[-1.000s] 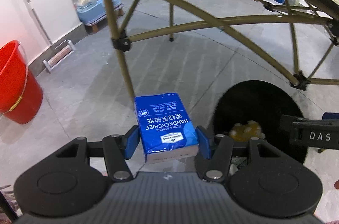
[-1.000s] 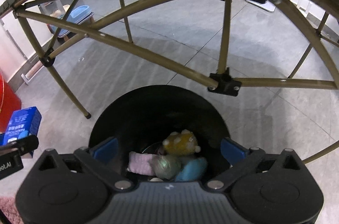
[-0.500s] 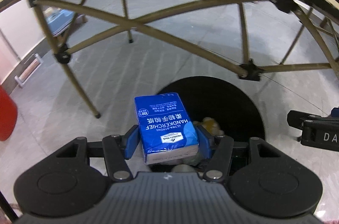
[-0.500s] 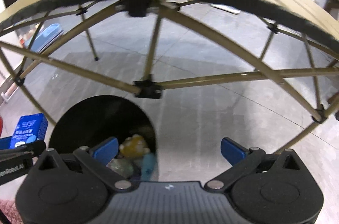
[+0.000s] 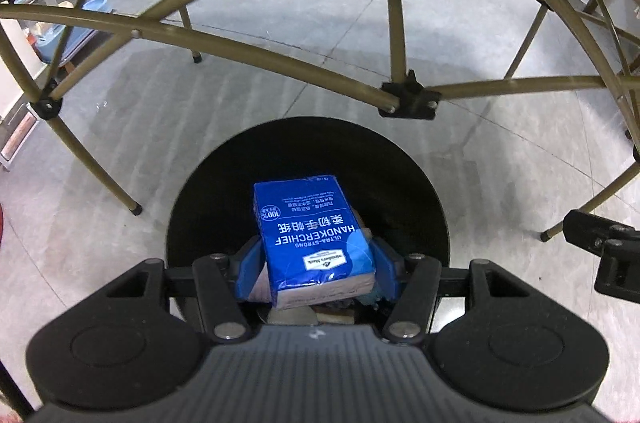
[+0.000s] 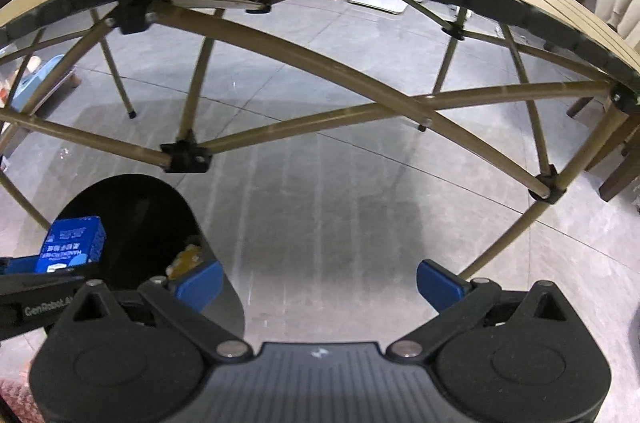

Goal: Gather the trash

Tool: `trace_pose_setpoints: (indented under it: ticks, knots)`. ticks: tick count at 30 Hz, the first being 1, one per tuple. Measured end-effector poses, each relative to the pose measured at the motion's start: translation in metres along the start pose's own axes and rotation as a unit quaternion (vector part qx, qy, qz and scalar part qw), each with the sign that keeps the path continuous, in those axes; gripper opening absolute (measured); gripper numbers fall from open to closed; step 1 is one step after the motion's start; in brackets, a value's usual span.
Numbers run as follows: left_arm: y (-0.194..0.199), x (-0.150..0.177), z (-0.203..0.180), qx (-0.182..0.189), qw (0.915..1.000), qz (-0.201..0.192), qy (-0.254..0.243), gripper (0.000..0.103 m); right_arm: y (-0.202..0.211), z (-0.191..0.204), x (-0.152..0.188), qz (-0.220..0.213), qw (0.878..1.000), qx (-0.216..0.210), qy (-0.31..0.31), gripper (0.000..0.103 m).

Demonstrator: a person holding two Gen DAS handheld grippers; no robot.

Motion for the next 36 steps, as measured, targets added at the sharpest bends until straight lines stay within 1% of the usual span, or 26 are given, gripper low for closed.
trace_pose_setpoints:
  ticks: [6,10,12,14,17,23,26,31,36]
  knots:
    - [-0.003,0.001,-0.005,0.002,1.0000,0.005,-0.003,0.059,-0.006,-0.006,0.002,0.006,1.000,0.004,-0.002,0.103]
    - [-0.005,0.002,-0.006,0.002,0.9999,0.010,-0.008,0.061,-0.005,-0.006,0.002,0.006,1.000,0.005,-0.001,0.103]
    - [-0.005,0.001,-0.007,0.004,0.9999,0.012,-0.008,0.070,-0.005,-0.005,0.002,0.006,1.000,0.006,0.000,0.103]
    - [-0.003,0.001,-0.008,0.003,0.9999,0.012,-0.011,0.091,-0.004,-0.004,0.003,0.005,1.000,0.006,0.001,0.103]
    - [-0.002,0.003,-0.011,-0.003,0.9998,0.012,-0.016,0.102,-0.004,-0.005,0.003,0.004,1.000,0.006,0.003,0.103]
    - [-0.006,0.005,-0.010,-0.008,0.9995,0.028,-0.015,0.103,-0.004,-0.003,0.003,0.005,1.000,0.007,0.007,0.103]
    - [-0.006,0.005,-0.009,-0.010,0.9995,0.028,-0.013,0.103,-0.003,-0.001,0.002,0.004,1.000,0.006,0.010,0.103]
    - [0.002,0.005,-0.006,-0.007,0.9997,0.020,-0.015,0.103,0.000,0.000,0.002,0.000,1.000,0.004,0.013,0.103]
    - [0.033,0.005,0.008,-0.002,1.0000,-0.004,-0.005,0.103,0.015,0.003,0.002,-0.015,1.000,-0.003,0.015,0.103]
Point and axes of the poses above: each gripper's, at about its wrist camera, not at the fingertips, and y roughly against the way its jaws point, z to its left, x to its underside, the point moved 2 cm from there along -y, roughly the way its jaws point, and after that the axes turned 4 degrees about -z, right-handed, at the moved point
